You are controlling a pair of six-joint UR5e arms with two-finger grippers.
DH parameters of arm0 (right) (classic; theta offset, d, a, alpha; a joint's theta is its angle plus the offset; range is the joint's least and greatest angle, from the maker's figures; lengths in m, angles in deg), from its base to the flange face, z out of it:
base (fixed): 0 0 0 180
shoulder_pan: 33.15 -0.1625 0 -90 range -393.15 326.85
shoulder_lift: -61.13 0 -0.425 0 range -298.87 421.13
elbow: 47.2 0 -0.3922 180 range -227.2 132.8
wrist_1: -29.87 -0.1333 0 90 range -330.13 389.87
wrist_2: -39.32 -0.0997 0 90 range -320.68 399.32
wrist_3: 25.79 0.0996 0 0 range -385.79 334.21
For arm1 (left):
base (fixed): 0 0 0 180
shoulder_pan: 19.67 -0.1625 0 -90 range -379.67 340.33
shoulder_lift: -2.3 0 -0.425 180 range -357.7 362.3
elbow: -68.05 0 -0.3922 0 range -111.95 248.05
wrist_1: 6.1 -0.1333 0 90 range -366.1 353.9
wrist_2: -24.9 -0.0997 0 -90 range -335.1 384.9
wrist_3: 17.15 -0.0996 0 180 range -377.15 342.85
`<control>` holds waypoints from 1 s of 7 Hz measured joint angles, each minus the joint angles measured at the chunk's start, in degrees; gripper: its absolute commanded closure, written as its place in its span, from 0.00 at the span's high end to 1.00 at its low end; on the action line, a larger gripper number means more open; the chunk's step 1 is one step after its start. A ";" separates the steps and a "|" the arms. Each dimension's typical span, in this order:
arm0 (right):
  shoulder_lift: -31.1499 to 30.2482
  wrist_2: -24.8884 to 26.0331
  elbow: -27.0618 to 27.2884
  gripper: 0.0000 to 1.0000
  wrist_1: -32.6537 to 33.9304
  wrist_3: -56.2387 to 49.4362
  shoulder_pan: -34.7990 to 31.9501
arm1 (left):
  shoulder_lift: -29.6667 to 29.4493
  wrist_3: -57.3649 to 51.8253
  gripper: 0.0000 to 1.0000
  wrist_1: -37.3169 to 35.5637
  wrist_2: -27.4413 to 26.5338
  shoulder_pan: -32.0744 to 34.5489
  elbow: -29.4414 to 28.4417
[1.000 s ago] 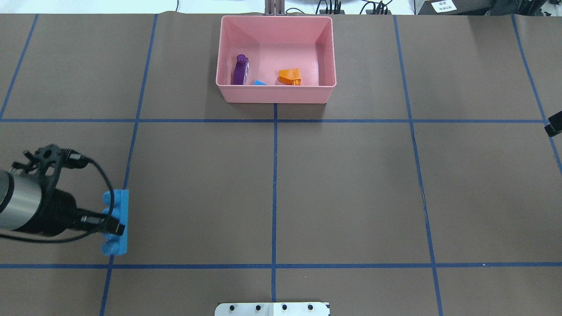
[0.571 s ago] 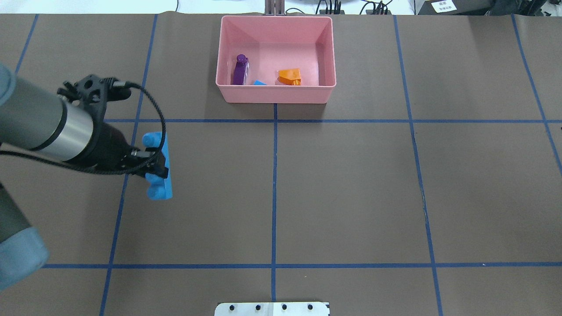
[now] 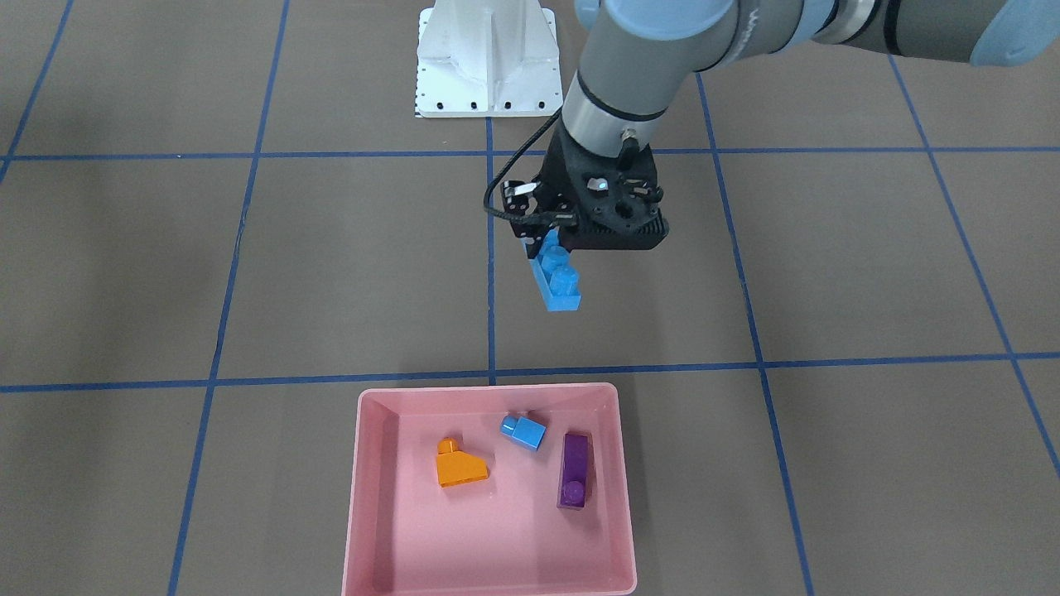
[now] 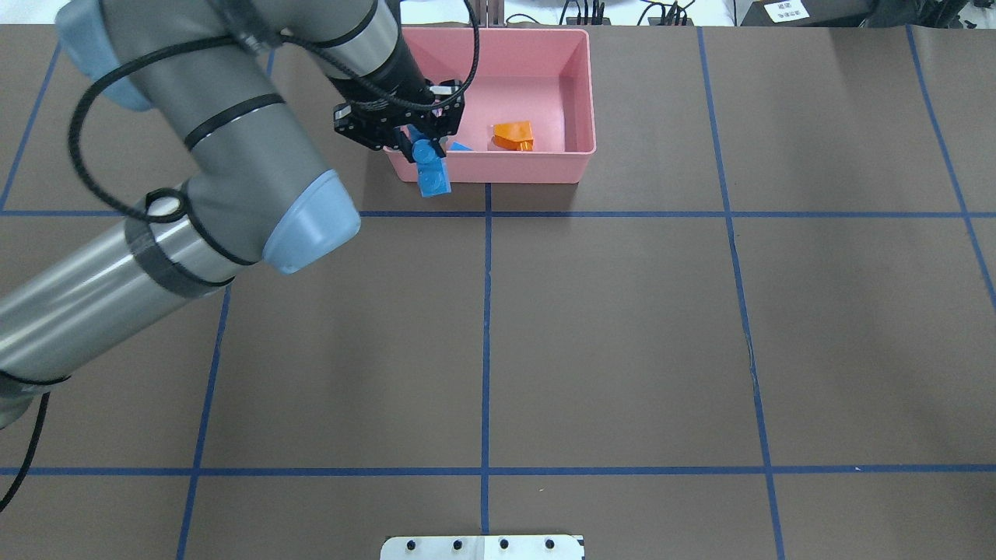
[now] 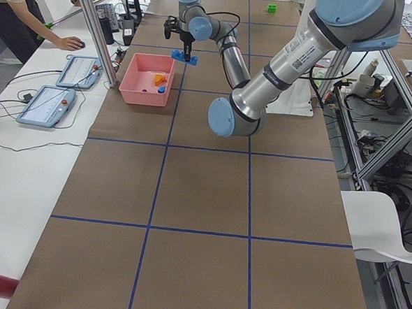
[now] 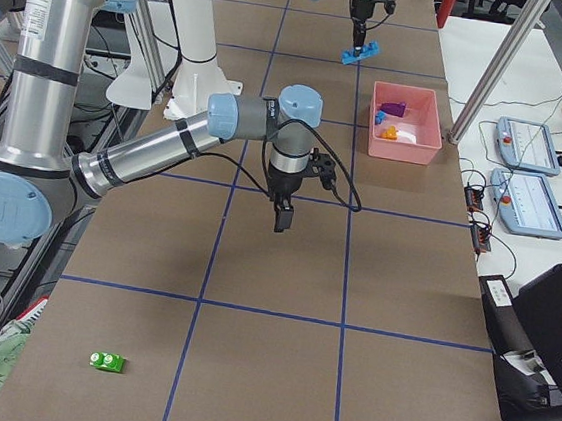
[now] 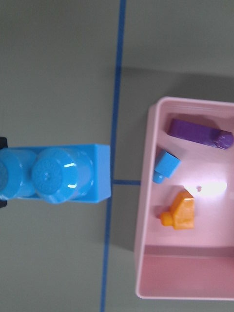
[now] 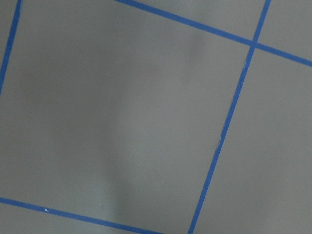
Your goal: Put all blocks into box
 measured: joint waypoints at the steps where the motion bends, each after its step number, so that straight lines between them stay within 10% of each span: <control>1: -1.80 -0.04 -0.03 1.00 -0.50 -1.11 -0.49 | -4.77 0.27 0.00 1.59 0.00 0.74 -8.22; 4: -10.37 -0.64 -2.68 0.99 -11.12 -2.68 -2.50 | -14.92 1.94 0.00 11.43 -0.10 2.15 -31.57; 5: -13.16 -1.62 -5.73 0.99 -17.00 -2.88 -3.77 | -17.21 2.42 0.29 13.78 -0.18 2.28 -36.95; 6: -15.67 -3.24 -8.70 0.99 -22.14 -3.23 -5.11 | -18.40 3.78 0.99 15.62 -0.31 2.30 -40.24; 7: -18.47 -4.68 -10.50 0.99 -25.62 -3.61 -6.11 | -19.07 5.67 1.00 17.89 -0.73 2.24 -42.62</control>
